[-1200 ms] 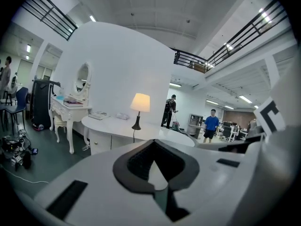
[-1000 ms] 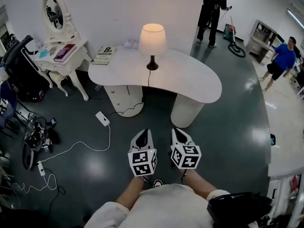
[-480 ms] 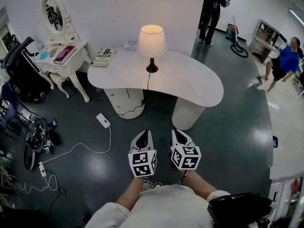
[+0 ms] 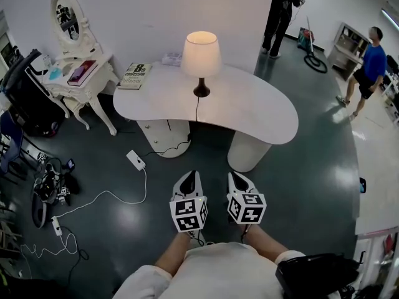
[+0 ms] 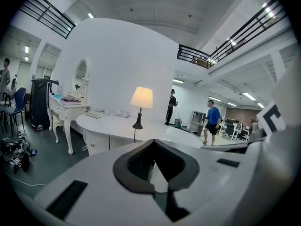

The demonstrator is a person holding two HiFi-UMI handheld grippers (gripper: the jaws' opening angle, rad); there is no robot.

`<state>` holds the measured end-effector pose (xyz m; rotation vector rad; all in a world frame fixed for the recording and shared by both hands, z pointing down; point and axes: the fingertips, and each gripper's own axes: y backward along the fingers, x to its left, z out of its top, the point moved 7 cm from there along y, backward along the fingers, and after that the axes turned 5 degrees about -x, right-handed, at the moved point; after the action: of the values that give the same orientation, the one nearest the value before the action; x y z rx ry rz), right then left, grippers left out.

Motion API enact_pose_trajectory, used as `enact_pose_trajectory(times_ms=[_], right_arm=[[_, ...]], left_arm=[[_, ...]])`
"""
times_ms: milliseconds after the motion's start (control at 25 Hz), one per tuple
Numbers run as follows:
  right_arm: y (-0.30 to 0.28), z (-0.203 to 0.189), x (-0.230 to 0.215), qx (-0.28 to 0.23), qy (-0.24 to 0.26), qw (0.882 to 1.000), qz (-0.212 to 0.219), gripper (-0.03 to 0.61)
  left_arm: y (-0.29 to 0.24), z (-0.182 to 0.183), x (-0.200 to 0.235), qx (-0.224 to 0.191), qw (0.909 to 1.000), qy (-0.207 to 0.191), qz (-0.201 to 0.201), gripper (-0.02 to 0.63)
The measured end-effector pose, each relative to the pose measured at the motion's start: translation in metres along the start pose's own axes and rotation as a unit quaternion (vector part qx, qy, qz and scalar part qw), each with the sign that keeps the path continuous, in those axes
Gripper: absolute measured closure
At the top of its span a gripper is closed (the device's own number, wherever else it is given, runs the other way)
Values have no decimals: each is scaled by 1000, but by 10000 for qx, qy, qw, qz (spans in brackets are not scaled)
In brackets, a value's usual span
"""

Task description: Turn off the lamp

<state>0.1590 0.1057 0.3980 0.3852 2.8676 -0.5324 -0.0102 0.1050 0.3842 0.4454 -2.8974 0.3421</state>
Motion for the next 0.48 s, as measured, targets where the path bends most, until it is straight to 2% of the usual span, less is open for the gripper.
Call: enact_pose_trajectory(times_ms=[480], right_arm=[[-85,45,3,-119,110,9997,-175,580]], left_arm=[[-97,37,43,-2,9995,17,-320,604]])
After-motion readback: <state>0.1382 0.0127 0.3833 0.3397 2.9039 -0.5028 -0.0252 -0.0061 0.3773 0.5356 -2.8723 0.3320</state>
